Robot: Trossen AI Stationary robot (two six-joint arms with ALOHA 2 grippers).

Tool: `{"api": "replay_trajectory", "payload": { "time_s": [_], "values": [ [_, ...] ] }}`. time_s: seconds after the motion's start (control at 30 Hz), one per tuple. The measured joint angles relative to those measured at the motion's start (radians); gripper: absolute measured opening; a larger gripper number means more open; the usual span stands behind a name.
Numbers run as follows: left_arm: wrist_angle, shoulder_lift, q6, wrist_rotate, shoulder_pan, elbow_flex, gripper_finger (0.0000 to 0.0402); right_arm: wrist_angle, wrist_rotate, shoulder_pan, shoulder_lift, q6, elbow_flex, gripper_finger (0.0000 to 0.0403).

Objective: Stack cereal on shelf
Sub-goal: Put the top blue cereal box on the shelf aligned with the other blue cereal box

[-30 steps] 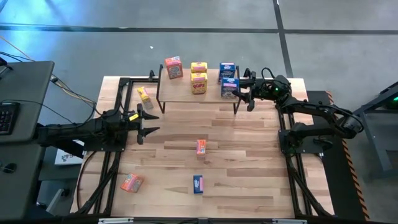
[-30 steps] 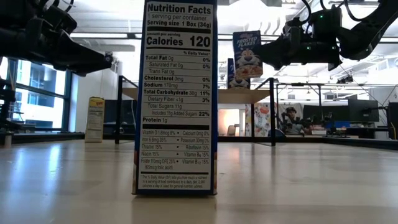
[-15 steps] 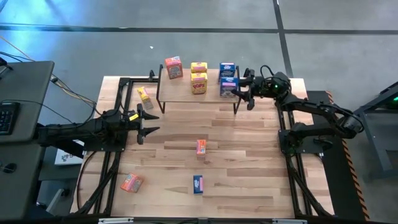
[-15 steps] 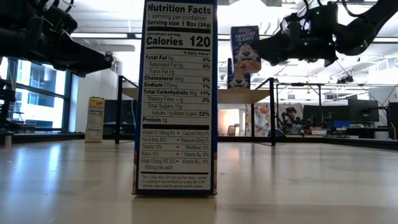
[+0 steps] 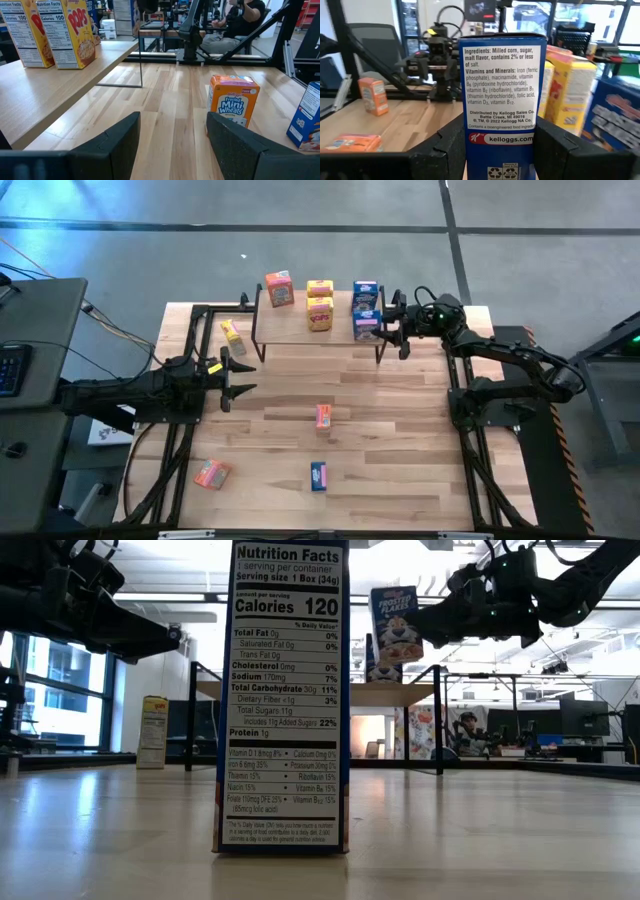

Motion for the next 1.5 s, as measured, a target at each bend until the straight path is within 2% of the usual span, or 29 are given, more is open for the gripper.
{"api": "replay_trajectory", "payload": {
  "time_s": [0.37,0.8,1.5],
  "values": [
    [0.0,0.0,0.0,0.0,0.0,0.0,0.0218,0.056,0.002,-0.012,0.081,0.011,0.0,0.017],
    [0.0,0.0,0.0,0.0,0.0,0.0,0.0218,0.148,0.06,-0.03,0.179,0.011,0.0,0.017],
    [0.0,0.0,0.0,0.0,0.0,0.0,0.0218,0.15,0.029,-0.089,0.185,0.011,0.0,0.017]
  ]
}}
